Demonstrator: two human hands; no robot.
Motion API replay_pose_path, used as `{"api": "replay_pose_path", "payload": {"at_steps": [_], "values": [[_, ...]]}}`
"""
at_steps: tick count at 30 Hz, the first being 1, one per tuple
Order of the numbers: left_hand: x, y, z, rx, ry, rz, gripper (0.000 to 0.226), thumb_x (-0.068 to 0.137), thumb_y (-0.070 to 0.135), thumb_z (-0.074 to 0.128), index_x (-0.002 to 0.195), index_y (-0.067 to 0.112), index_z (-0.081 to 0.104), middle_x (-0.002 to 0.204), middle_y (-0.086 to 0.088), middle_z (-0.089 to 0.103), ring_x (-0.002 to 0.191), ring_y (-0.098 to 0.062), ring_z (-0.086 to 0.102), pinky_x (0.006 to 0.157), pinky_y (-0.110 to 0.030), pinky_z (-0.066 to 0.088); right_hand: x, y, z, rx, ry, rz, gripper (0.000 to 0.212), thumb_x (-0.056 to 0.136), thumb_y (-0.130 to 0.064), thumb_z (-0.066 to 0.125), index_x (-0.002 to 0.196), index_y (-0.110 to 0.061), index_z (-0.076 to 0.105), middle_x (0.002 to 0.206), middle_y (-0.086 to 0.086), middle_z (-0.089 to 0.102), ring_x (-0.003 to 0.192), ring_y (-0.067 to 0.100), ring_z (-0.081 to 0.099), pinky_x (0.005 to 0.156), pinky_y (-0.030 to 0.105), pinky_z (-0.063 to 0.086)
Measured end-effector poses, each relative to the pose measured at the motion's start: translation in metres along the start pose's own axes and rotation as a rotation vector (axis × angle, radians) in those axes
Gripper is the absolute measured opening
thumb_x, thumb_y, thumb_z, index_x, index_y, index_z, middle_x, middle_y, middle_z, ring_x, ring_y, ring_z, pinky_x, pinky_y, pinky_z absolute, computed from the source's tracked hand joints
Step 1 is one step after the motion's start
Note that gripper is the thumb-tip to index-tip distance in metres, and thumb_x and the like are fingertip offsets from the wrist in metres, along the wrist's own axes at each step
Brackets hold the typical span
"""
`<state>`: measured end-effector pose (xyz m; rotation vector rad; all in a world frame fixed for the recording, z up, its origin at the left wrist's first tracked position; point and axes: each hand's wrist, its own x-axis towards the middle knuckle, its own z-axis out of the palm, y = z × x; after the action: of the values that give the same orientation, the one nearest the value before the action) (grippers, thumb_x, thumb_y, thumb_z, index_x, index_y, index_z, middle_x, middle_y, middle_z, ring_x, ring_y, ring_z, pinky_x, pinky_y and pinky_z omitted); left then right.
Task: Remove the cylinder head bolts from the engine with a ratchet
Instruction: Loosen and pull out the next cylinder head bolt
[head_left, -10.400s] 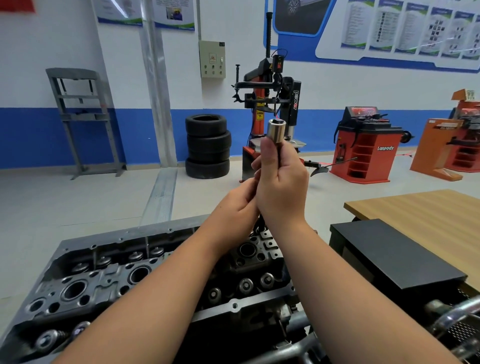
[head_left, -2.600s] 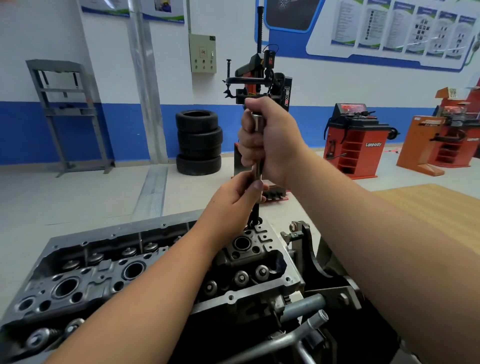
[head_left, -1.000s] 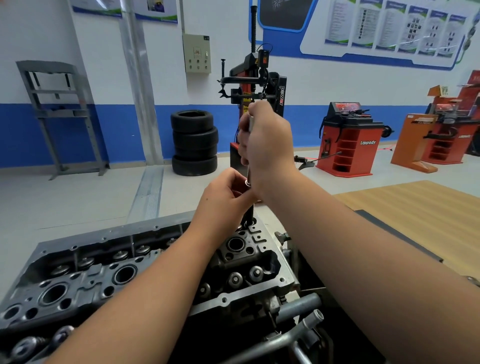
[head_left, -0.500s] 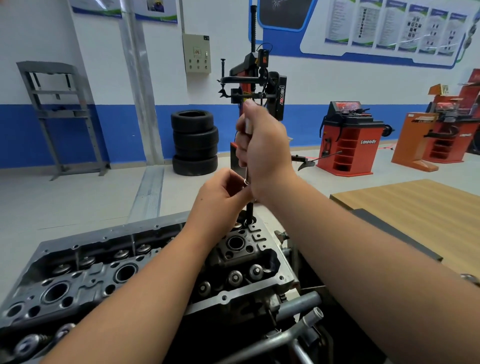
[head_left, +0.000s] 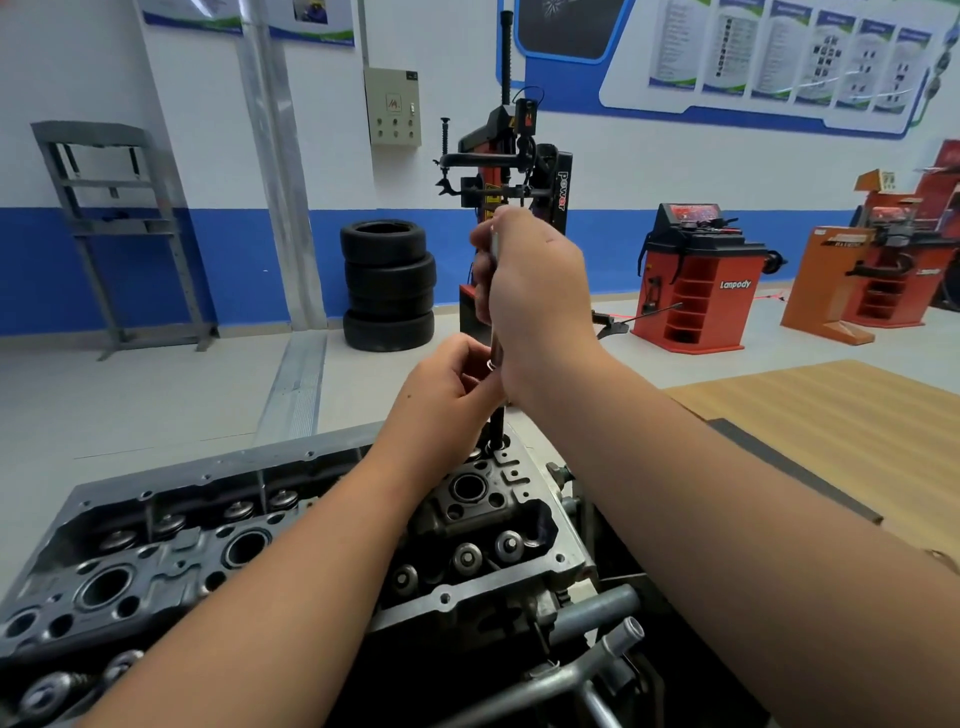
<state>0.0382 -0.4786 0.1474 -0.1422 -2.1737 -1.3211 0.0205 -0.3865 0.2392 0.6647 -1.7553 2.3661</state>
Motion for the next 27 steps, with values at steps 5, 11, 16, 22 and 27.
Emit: {"api": "replay_pose_path", "payload": {"at_steps": [5,11,16,22,27], "values": [[-0.003,-0.005,-0.002,-0.063,-0.024,-0.037,0.015,0.096,0.049,0.068,0.099,0.035,0.063,0.082,0.007,0.074,0.057,0.003,0.056,0.052,-0.012,0.041,0.011,-0.009,-0.013,0.062,-0.354,0.135,0.044,0.098,-0.03,0.05,0.056,-0.02,0.043,0.045,-0.005,0.028,0.044,0.015,0.019,0.051,0.031,0.018],[-0.006,-0.001,-0.002,-0.001,-0.092,-0.005,0.017,0.105,0.041,0.05,0.101,0.035,0.066,0.096,0.011,0.072,0.093,-0.014,0.07,0.087,-0.04,0.055,0.013,-0.007,-0.018,0.059,-0.407,0.171,0.031,0.098,-0.032,0.05,0.07,-0.017,0.047,0.05,-0.003,0.036,0.047,0.015,0.024,0.051,0.03,0.024],[-0.001,0.001,0.002,0.014,-0.017,0.008,0.004,0.097,0.026,0.065,0.094,0.025,0.063,0.073,0.018,0.067,0.059,0.002,0.055,0.055,-0.012,0.042,-0.002,0.011,-0.001,-0.003,0.016,-0.09,0.032,0.097,-0.035,0.055,0.071,-0.016,0.055,0.056,-0.007,0.05,0.059,0.014,0.046,0.062,0.037,0.042],[0.001,-0.001,0.003,-0.023,0.041,-0.031,0.022,0.087,0.034,0.078,0.091,0.021,0.061,0.076,0.005,0.068,0.062,-0.004,0.056,0.059,-0.021,0.048,0.006,0.012,-0.008,0.119,-0.162,-0.015,0.036,0.092,-0.039,0.047,0.063,-0.017,0.052,0.047,-0.006,0.035,0.044,0.012,0.029,0.049,0.029,0.028],[-0.003,-0.005,0.004,-0.056,-0.1,-0.024,0.023,0.092,0.058,0.054,0.109,0.043,0.06,0.101,0.02,0.07,0.094,-0.003,0.07,0.085,-0.033,0.055,0.024,0.004,-0.024,0.154,-0.508,0.154,0.048,0.091,-0.043,0.044,0.05,-0.02,0.045,0.045,-0.005,0.027,0.042,0.015,0.02,0.044,0.023,0.027]]}}
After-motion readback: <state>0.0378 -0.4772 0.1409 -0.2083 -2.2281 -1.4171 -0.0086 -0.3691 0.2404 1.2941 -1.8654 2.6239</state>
